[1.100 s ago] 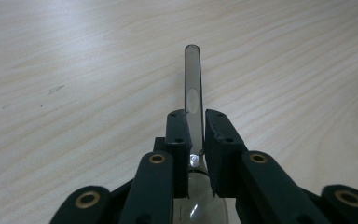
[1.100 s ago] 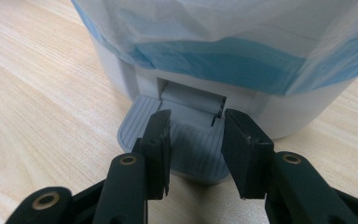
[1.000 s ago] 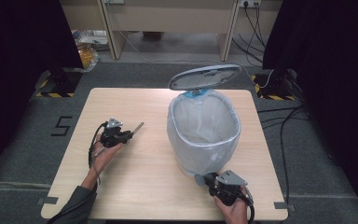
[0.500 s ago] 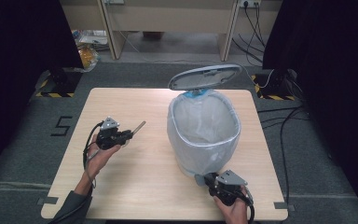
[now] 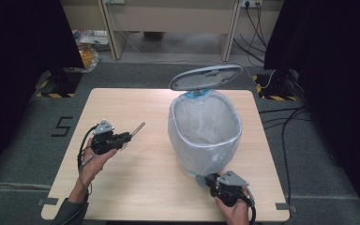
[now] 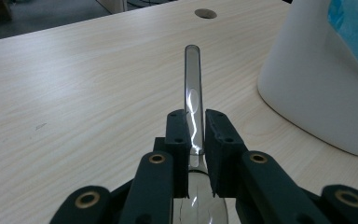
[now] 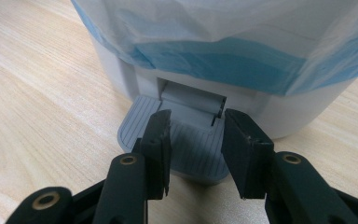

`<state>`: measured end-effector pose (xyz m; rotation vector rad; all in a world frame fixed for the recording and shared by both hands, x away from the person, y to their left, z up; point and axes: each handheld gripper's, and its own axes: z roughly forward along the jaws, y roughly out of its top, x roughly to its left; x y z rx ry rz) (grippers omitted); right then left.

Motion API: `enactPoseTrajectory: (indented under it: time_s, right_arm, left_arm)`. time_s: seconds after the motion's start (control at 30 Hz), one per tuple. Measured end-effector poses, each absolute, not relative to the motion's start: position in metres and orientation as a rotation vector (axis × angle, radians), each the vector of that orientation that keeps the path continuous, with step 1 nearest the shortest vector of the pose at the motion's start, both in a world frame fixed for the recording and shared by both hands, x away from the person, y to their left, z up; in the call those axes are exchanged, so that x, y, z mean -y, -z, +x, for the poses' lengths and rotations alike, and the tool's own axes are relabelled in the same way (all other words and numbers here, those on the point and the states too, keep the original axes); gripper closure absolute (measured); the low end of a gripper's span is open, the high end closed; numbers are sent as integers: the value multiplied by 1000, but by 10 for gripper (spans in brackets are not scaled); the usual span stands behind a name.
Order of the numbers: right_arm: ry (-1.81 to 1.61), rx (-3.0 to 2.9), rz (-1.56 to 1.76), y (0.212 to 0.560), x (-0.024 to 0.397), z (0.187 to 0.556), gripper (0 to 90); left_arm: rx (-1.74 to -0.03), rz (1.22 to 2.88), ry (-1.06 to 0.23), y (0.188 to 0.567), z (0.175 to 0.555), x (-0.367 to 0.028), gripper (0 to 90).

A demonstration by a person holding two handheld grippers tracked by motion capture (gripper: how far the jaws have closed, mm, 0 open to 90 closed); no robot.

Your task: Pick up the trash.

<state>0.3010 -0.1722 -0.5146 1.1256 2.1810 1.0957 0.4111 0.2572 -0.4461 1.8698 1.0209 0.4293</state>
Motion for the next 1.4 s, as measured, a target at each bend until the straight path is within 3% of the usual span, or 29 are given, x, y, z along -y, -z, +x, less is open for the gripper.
enactPoseTrajectory:
  time_s: [0.37, 1.4]
  right_arm:
    - [-1096, -2181, 1127, 515, 172, 301, 620]
    - [-1097, -2182, 1131, 515, 173, 301, 620]
  left_arm:
    - [-983, 1876, -406, 441, 397, -261, 797]
    - [-783, 1873, -390, 377, 368, -249, 796]
